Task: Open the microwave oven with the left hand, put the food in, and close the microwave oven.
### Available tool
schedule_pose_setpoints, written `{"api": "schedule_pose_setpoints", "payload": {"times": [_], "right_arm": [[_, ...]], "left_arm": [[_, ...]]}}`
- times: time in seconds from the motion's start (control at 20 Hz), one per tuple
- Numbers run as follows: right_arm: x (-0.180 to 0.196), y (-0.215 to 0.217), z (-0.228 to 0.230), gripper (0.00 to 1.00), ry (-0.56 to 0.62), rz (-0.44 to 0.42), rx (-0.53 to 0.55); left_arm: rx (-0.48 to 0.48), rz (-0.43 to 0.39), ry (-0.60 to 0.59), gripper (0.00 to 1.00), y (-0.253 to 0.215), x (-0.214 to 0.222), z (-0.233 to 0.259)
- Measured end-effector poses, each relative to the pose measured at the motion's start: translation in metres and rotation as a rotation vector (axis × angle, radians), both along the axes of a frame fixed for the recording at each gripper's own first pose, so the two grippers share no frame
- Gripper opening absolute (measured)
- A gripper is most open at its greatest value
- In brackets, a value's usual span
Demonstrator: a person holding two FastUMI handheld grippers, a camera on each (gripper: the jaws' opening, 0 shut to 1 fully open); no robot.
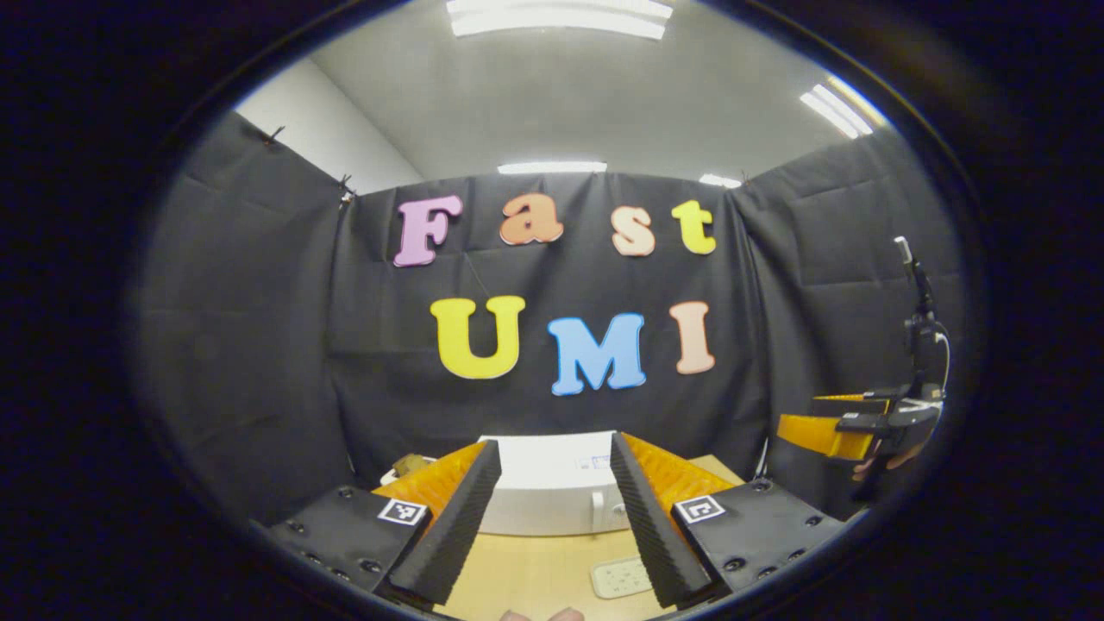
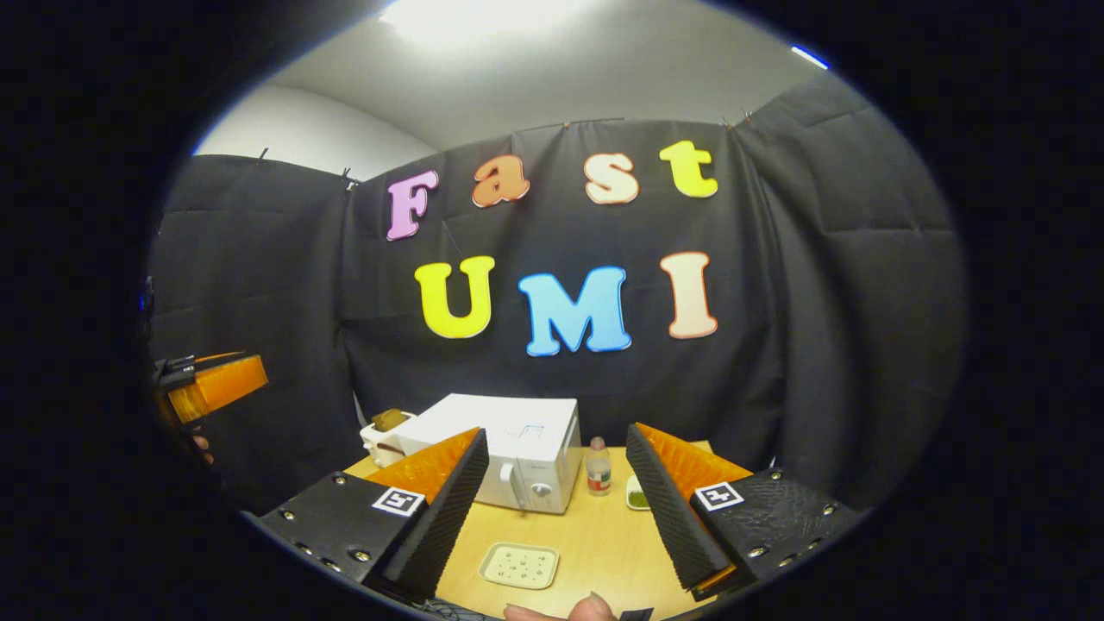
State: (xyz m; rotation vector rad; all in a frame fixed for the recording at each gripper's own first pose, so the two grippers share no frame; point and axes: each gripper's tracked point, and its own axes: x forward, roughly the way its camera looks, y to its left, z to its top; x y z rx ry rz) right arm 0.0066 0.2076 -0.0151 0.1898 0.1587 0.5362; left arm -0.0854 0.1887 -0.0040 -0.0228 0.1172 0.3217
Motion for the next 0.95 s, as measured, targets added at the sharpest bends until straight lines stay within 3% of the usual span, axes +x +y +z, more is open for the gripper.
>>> {"api": "schedule_pose_setpoints", "payload": {"times": [0.1, 0.2, 0.25, 0.45, 0.65, 0.95], "right_arm": [[-0.007, -0.002, 0.026, 0.98, -0.050, -0.051, 0.003], [-0.019, 0.002, 0.040, 0.98, -0.045, -0.069, 0.038], [-0.020, -0.001, 0.048, 0.98, -0.048, -0.085, 0.059], [-0.021, -0.016, 0.065, 0.98, -0.084, -0.178, 0.095], [-0.024, -0.009, 0.062, 0.98, -0.070, -0.189, 0.065], [-0.020, 0.012, 0.065, 0.98, -0.064, -0.146, 0.060]], "left_arm": [[-0.066, -0.040, -0.049, 0.89, -0.006, -0.003, 0.021], [-0.025, -0.012, -0.061, 0.91, 0.016, -0.020, 0.042], [-0.021, -0.029, -0.064, 0.87, 0.017, -0.024, 0.044], [-0.116, -0.090, -0.097, 0.87, 0.018, -0.029, 0.043], [-0.150, -0.125, -0.113, 0.89, 0.026, -0.024, 0.042], [-0.137, -0.113, -0.122, 0.89, 0.041, -0.023, 0.039]]}}
